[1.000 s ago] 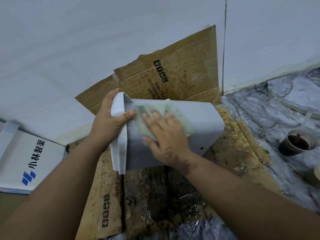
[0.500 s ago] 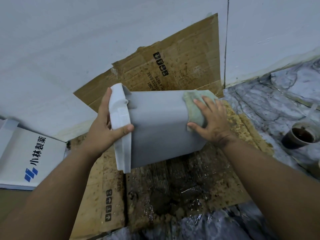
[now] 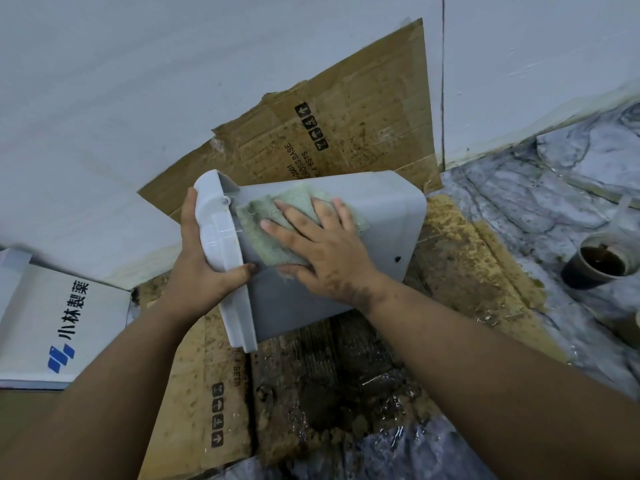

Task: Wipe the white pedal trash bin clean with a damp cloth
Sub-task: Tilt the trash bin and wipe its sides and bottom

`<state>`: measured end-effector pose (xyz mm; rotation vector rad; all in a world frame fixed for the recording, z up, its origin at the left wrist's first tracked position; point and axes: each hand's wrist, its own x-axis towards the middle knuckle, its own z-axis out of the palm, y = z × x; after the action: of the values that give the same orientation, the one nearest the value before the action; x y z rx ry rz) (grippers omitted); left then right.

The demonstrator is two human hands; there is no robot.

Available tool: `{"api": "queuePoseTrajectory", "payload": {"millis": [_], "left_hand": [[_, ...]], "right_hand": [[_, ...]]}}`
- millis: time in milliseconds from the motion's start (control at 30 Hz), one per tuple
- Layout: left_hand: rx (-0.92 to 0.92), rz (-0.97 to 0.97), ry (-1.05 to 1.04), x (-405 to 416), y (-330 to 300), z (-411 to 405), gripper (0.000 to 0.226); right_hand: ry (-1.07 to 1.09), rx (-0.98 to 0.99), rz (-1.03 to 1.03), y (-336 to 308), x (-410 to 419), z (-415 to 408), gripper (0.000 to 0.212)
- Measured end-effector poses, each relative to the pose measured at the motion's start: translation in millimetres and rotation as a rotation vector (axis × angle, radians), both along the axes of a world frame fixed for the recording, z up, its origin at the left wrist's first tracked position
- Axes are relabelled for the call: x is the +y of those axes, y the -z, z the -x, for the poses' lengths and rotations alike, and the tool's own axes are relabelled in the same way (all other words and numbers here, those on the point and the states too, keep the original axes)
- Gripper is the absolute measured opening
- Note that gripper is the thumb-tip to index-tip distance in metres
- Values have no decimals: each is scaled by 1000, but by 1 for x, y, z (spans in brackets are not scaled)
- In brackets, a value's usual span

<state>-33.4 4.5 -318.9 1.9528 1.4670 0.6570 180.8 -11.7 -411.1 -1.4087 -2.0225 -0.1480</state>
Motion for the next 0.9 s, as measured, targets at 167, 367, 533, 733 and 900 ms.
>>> {"api": "queuePoseTrajectory", "payload": {"millis": [167, 367, 533, 733, 900], "left_hand": [[29, -27, -50, 1, 3, 2, 126], [22, -45, -88, 4, 6, 1, 123], [-27, -31, -140, 5, 5, -1, 121], [-64, 16, -229, 2, -7, -11, 117], [-87, 51, -342, 14, -40, -17, 99]], "right_hand": [[193, 49, 124, 44, 14, -66, 87], [269, 377, 282, 76, 24, -117, 99], [168, 718, 335, 67, 31, -115, 99], [166, 741, 396, 51, 40, -116, 99], [133, 759, 452, 39, 44, -116, 88]]}}
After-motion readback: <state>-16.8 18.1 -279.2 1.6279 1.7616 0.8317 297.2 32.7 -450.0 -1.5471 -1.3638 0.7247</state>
